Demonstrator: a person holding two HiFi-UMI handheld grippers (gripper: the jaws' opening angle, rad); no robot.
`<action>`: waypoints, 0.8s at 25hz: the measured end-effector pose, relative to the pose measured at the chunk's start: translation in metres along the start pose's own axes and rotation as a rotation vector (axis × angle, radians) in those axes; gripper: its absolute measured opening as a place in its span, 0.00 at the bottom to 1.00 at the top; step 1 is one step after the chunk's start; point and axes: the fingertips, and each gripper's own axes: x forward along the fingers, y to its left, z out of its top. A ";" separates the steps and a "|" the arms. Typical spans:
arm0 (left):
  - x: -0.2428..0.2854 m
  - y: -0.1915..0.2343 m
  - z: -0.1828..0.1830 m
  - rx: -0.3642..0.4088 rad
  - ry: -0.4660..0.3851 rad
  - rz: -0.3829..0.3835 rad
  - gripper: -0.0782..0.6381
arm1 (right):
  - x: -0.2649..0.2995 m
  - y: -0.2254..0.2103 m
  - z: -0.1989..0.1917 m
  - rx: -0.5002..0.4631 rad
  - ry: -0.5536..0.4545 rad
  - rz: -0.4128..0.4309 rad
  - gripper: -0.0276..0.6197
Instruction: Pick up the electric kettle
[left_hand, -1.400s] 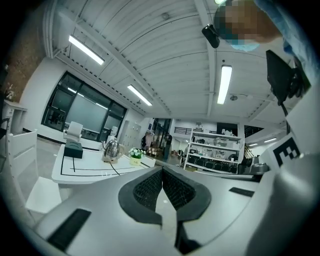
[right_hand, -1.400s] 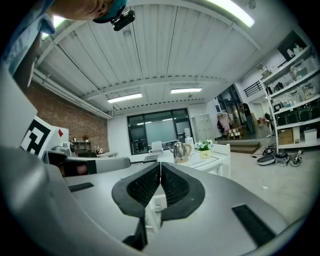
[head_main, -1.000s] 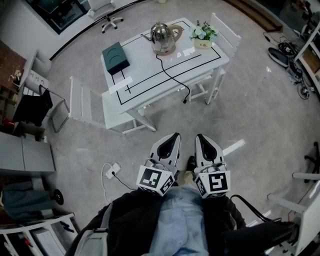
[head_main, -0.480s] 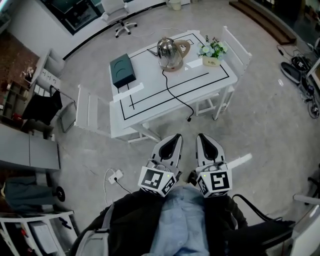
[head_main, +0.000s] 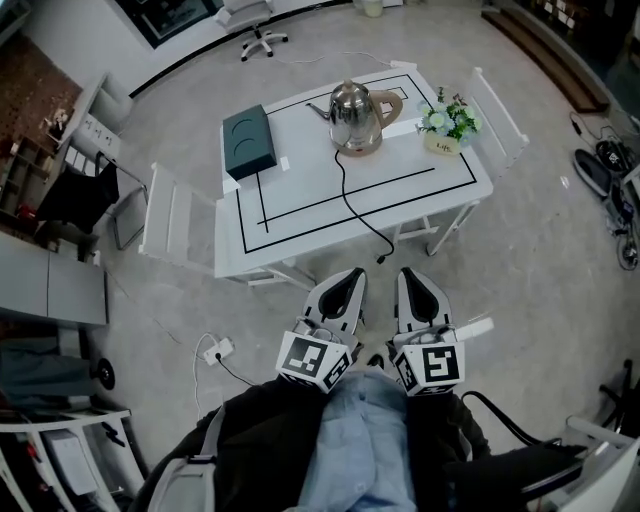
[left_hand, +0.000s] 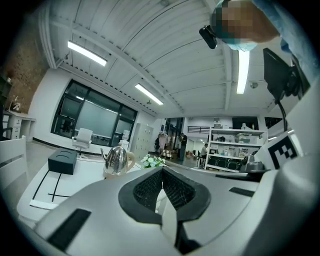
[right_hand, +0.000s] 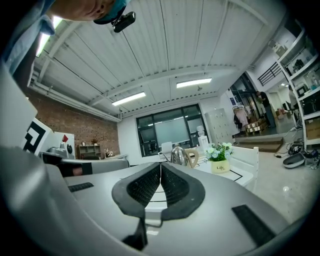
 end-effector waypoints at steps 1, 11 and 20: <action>0.009 0.007 0.000 -0.006 0.001 0.001 0.12 | 0.009 -0.004 0.000 0.001 0.006 -0.005 0.07; 0.090 0.073 0.007 -0.038 0.040 -0.038 0.12 | 0.101 -0.041 0.003 0.023 0.050 -0.072 0.07; 0.150 0.136 0.035 -0.050 0.001 -0.064 0.12 | 0.185 -0.057 0.024 0.002 0.043 -0.096 0.07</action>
